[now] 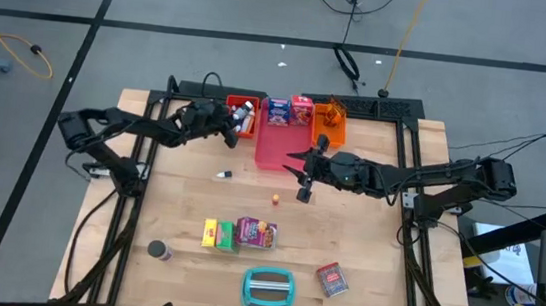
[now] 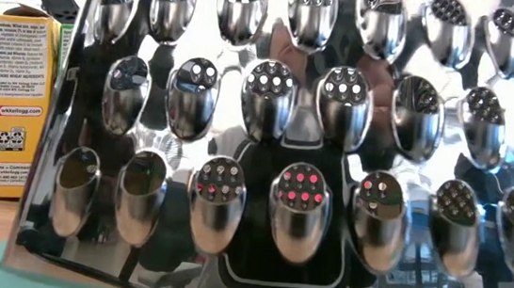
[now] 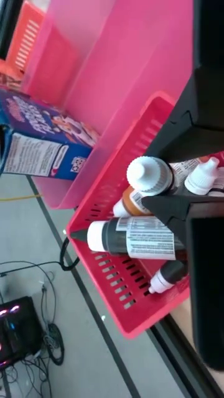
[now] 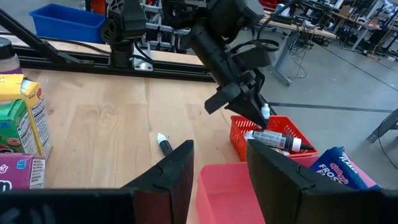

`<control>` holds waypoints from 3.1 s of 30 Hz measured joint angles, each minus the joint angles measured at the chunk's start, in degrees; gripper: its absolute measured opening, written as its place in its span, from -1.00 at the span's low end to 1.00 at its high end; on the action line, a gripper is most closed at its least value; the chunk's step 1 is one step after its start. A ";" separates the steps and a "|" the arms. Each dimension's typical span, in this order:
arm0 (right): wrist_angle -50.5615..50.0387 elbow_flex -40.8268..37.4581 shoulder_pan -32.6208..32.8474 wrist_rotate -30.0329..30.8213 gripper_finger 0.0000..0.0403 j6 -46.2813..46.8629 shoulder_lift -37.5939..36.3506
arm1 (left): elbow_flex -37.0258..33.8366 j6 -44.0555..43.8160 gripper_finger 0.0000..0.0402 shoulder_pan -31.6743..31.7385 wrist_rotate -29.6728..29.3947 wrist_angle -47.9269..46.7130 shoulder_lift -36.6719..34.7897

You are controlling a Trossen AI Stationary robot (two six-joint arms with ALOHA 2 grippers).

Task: Pick & Place Kitchen Items
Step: Put the small purple food coloring bottle into the red bin, then put the purple cereal box into the pink bin

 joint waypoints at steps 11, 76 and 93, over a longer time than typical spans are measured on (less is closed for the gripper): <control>-0.02 0.00 0.00 0.00 -0.31 -0.04 0.00 | 0.74 -0.32 -0.18 -0.02 -0.19 -0.10 1.71; 3.05 8.79 3.41 -37.38 -0.31 13.66 26.44 | 0.72 -9.08 -0.13 -22.88 19.77 -7.03 1.29; 7.09 10.47 3.80 -37.39 -0.31 15.05 31.58 | 0.72 -9.79 -0.13 -23.53 19.77 -6.94 1.29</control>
